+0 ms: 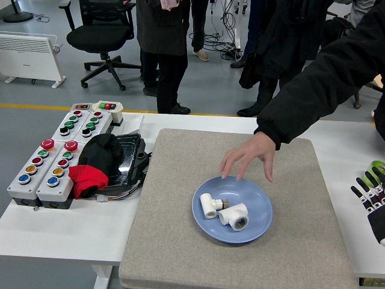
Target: Pick pipe place plate twice
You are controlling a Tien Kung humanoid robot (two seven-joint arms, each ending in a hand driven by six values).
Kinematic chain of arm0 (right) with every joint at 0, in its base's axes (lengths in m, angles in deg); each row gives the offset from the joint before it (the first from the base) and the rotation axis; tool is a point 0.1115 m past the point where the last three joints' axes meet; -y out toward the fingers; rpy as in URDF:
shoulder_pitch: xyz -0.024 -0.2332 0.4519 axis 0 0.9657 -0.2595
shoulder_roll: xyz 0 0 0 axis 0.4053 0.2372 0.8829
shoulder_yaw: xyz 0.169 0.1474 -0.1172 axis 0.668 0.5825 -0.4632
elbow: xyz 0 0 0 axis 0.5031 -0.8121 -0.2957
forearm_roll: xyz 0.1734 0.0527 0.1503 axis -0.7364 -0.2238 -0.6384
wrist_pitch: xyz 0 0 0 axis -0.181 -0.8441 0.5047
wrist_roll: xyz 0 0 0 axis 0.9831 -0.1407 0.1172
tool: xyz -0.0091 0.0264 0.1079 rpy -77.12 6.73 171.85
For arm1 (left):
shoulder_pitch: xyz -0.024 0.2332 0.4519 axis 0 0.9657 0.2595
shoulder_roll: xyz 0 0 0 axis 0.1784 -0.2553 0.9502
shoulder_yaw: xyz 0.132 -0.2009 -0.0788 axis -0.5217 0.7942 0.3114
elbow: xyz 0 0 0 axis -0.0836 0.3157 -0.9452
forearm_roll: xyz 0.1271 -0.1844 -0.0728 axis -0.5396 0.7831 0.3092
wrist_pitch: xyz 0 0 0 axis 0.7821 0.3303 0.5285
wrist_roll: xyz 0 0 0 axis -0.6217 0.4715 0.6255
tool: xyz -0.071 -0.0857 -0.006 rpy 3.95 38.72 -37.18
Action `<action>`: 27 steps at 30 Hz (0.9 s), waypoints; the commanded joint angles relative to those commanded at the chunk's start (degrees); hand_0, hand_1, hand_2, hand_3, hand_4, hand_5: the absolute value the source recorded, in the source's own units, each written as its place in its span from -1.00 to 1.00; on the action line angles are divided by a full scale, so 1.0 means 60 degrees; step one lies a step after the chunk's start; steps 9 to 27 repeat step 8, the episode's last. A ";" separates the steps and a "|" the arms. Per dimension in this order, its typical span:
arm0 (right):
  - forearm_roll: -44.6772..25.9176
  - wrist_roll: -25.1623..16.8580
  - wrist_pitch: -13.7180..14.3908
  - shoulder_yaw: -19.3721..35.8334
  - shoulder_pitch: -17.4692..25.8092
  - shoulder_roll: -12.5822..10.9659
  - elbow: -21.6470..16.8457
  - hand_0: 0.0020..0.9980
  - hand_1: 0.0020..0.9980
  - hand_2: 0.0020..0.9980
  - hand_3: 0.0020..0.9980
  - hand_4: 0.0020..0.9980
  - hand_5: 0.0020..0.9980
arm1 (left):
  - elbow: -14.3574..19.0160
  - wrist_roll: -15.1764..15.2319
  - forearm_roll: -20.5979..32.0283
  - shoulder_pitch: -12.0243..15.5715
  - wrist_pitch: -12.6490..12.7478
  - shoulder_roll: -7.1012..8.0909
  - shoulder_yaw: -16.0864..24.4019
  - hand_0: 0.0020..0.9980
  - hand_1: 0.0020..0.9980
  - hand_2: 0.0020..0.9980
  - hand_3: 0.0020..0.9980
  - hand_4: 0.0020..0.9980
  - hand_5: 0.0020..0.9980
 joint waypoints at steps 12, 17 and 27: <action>-0.0057 -0.0057 0.0042 -0.0019 0.0093 -0.0004 -0.0029 0.69 0.62 0.73 0.65 0.20 0.41 | 0.0000 -0.0011 -0.0120 0.0070 -0.0024 -0.0012 0.0056 0.45 0.50 0.40 0.29 -0.20 1.00; -0.0057 -0.0057 0.0042 -0.0019 0.0093 -0.0004 -0.0029 0.69 0.62 0.73 0.65 0.20 0.41 | 0.0000 -0.0011 -0.0120 0.0070 -0.0024 -0.0012 0.0056 0.45 0.50 0.40 0.29 -0.20 1.00; -0.0057 -0.0057 0.0042 -0.0019 0.0093 -0.0004 -0.0029 0.69 0.62 0.73 0.65 0.20 0.41 | 0.0000 -0.0011 -0.0120 0.0070 -0.0024 -0.0012 0.0056 0.45 0.50 0.40 0.29 -0.20 1.00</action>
